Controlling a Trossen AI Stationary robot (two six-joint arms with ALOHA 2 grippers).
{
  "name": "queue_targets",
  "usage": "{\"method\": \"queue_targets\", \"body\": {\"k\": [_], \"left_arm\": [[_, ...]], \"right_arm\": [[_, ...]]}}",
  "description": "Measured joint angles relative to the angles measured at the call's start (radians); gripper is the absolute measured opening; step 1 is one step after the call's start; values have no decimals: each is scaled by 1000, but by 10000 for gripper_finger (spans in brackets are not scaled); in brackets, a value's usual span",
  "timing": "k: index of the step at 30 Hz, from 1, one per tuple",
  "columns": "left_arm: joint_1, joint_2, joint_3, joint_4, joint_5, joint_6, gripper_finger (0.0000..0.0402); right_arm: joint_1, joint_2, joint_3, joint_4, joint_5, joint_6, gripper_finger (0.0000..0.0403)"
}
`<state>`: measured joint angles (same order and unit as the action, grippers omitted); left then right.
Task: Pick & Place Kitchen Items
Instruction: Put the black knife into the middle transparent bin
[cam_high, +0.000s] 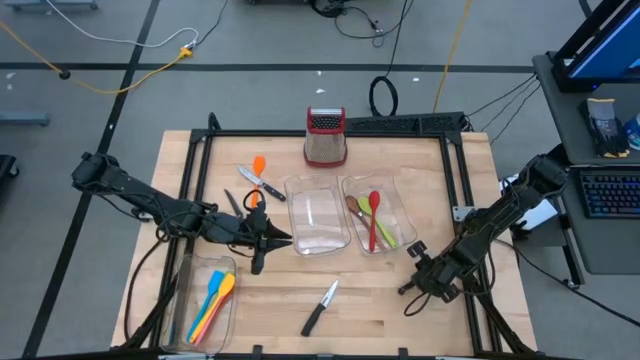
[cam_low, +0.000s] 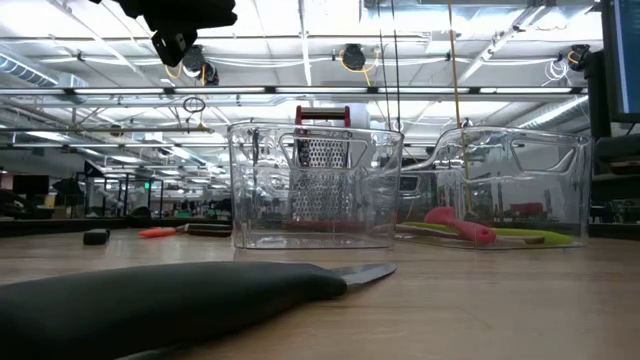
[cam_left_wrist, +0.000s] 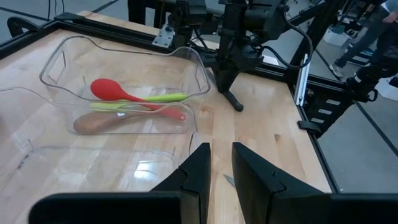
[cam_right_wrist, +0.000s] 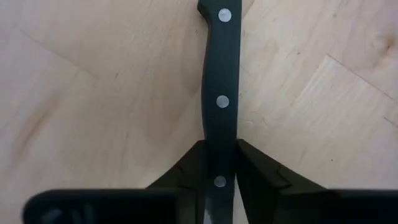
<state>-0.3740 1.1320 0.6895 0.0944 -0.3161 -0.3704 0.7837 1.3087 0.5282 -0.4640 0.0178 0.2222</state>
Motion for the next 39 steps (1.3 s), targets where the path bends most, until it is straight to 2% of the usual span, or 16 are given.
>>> {"method": "queue_targets", "body": {"k": [3, 13, 20, 27, 30, 33, 39], "left_arm": [[0, 0, 0, 0, 0, 1, 65], [0, 0, 0, 13, 5, -1, 65], [0, 0, 0, 96, 100, -33, 65], [-1, 0, 0, 200, 158, -112, 65], [1, 0, 0, 209, 157, -159, 65], [3, 0, 0, 211, 152, -194, 66], [18, 0, 0, 230, 151, -261, 98]], "right_arm": [[0, 0, 4, 6, 2, 9, 44], [4, 5, 127, 50, -7, 16, 44], [10, 6, 220, 110, 52, -81, 44], [11, 3, 345, 166, 160, -277, 44], [12, 3, 381, 202, 172, -375, 44], [13, 4, 415, 237, 229, -477, 44], [7, 4, 458, 279, 376, -727, 44]]}}
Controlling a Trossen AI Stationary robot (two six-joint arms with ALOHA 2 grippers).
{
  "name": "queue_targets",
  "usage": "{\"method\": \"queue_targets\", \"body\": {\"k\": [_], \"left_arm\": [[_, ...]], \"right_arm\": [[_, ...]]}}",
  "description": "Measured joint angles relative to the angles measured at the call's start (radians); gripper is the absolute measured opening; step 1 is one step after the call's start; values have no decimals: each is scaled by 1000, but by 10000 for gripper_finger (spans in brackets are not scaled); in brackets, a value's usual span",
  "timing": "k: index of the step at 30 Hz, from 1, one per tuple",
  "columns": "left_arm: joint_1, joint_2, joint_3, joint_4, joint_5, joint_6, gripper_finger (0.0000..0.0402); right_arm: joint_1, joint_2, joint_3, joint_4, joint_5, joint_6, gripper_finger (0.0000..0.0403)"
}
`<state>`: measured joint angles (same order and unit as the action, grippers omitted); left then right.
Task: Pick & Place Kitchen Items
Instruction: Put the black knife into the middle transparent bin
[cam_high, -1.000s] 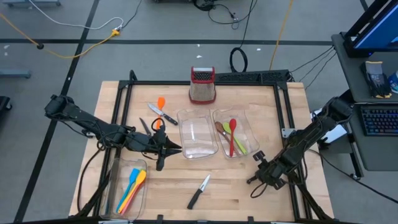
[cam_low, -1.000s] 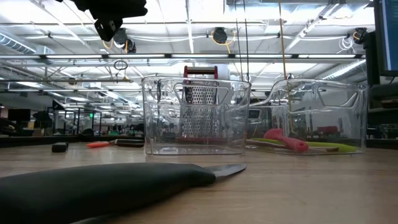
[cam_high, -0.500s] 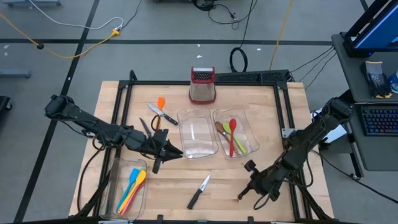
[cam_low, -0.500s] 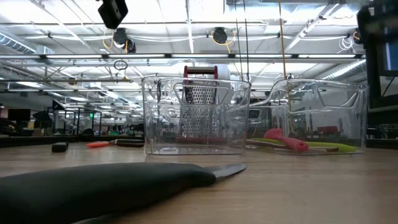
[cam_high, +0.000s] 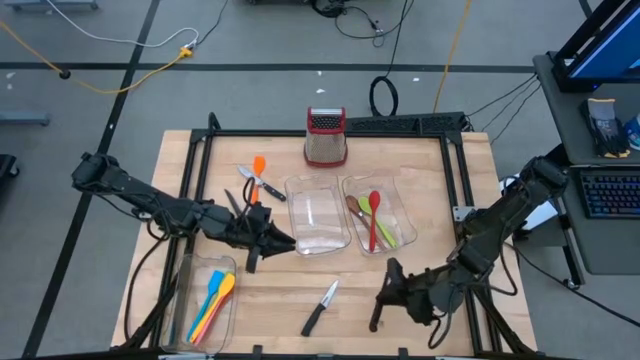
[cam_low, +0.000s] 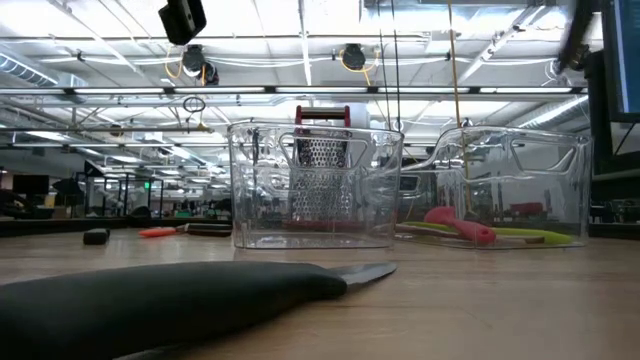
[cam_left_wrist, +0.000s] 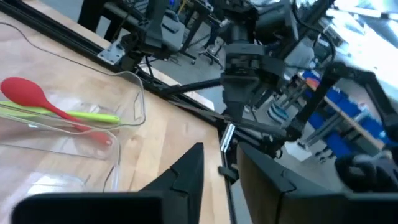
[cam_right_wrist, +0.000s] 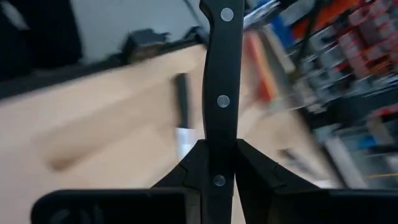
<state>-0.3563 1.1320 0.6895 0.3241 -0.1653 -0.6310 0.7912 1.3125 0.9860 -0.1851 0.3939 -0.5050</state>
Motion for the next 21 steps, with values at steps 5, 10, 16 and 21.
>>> {"method": "queue_targets", "body": {"k": [5, 10, 16, 21], "left_arm": [[14, 0, 0, 52, 0, -48, 142], [30, 0, 0, 95, -1, -93, 177], [48, 0, 0, 100, 0, -136, 201], [66, 15, 0, 95, 9, -174, 204]], "right_arm": [[-35, 0, 8, 45, 138, -221, 44], [-93, 10, 8, 120, 220, -444, 44], [-169, 87, 8, 302, 263, -734, 44], [-226, 182, 8, 460, 288, -926, 44]]}}
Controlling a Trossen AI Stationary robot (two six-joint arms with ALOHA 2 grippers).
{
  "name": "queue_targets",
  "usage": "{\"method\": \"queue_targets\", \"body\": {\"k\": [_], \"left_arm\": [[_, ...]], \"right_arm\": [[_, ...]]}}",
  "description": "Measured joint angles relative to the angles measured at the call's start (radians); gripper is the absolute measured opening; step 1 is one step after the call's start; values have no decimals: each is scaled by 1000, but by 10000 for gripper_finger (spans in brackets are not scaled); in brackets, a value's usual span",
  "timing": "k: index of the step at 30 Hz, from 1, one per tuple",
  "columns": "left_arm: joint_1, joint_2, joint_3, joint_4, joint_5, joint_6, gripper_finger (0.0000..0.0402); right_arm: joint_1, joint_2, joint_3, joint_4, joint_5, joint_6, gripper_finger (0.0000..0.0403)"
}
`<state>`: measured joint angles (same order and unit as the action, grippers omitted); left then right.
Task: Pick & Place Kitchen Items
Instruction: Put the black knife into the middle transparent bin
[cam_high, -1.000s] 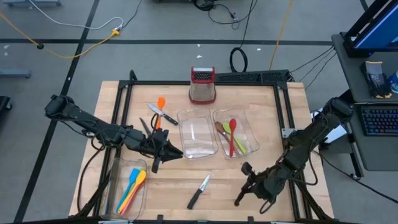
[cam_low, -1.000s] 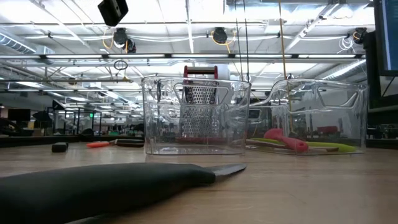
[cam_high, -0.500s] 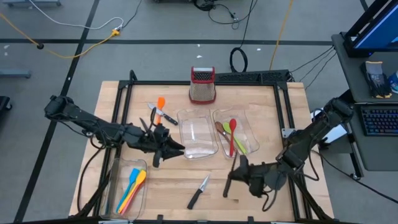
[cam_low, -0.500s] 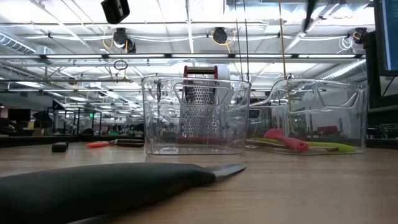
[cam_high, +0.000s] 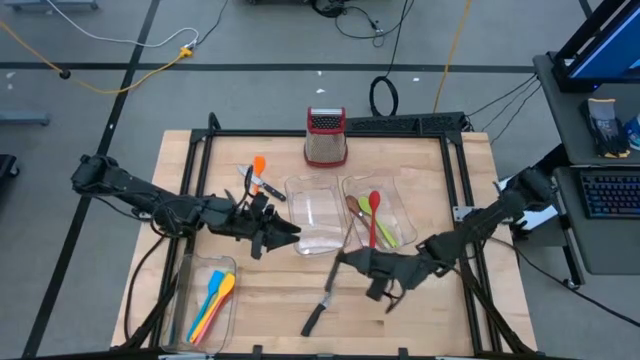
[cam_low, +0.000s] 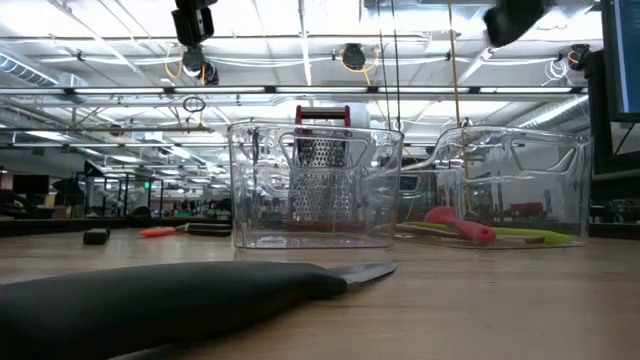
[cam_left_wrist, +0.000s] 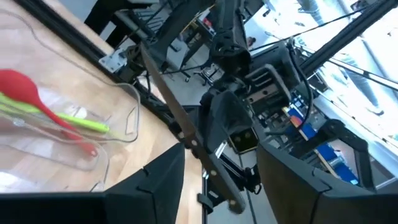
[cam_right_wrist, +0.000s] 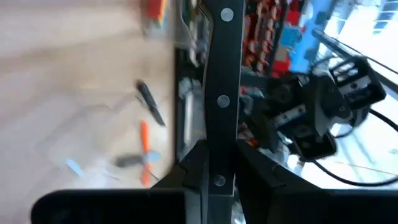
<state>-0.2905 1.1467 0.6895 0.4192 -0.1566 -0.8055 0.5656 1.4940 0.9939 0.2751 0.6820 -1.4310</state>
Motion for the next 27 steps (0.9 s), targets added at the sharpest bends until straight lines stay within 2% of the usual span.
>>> {"method": "queue_targets", "body": {"k": [5, 10, 18, 27], "left_arm": [[4, 41, 0, 2, 17, -33, 205], [16, 97, 0, 6, 32, -69, 205], [28, 199, 4, 171, 129, -79, 205], [28, 305, 62, 173, 205, -109, 205]], "right_arm": [[-29, 66, 0, 191, 50, -167, 44], [-44, 91, 0, 292, 50, -238, 44], [-66, 94, 7, 274, 50, -209, 44], [-68, 94, 8, 260, 45, -204, 44]]}}
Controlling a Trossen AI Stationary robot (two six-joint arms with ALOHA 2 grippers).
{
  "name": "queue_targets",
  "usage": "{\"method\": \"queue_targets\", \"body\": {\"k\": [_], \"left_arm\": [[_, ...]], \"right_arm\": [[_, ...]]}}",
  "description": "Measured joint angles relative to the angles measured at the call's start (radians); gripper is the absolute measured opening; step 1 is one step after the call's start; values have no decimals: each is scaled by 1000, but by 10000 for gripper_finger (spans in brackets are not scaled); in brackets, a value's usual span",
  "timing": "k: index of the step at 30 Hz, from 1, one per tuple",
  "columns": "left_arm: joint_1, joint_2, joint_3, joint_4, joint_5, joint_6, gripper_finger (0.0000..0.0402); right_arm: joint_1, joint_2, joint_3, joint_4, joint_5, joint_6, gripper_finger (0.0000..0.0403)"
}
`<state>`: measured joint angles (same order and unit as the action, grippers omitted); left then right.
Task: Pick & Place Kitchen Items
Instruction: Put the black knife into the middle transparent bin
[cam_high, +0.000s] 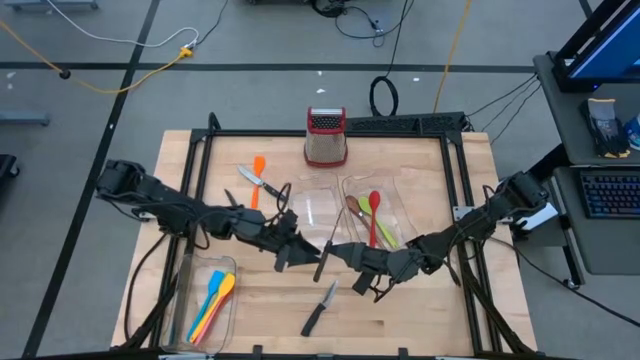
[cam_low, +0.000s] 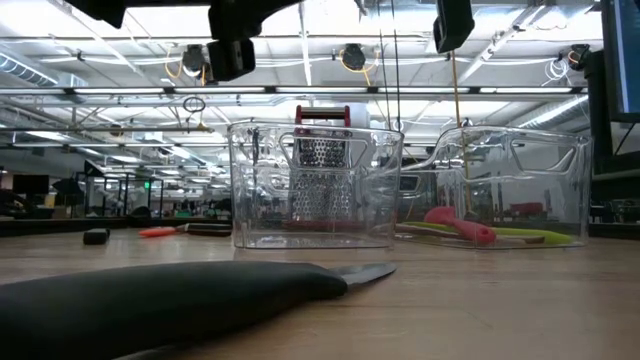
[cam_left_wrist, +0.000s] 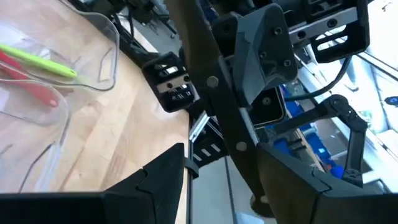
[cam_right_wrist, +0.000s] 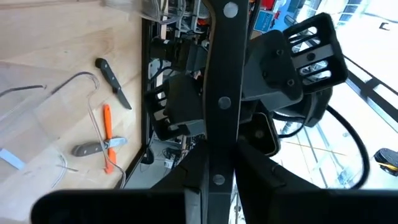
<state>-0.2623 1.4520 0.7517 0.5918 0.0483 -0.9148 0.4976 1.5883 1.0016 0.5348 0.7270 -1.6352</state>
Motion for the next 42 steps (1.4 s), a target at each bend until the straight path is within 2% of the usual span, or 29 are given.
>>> {"method": "queue_targets", "body": {"k": [16, 20, 24, 28, 32, 38, 42], "left_arm": [[-1, 19, 30, 7, 29, -7, 205], [1, 37, 31, 8, 37, -23, 205], [6, 42, 30, 19, 42, -22, 205], [11, 48, 28, 13, 85, -34, 203], [23, 53, 28, -10, 120, -37, 173], [47, 53, 28, -51, 173, -18, 76], [62, 52, 28, -75, 189, 25, 75]], "right_arm": [[-19, 0, 1, -17, 0, 26, 44], [-33, 16, 1, 7, -51, 33, 44], [-44, 36, 1, 19, -50, 28, 44], [-57, 56, 2, 22, -51, 43, 44], [-64, 64, 2, 25, -56, 53, 44], [-63, 64, 1, 13, -51, 21, 44], [-63, 64, 1, 11, -49, 26, 55]]}}
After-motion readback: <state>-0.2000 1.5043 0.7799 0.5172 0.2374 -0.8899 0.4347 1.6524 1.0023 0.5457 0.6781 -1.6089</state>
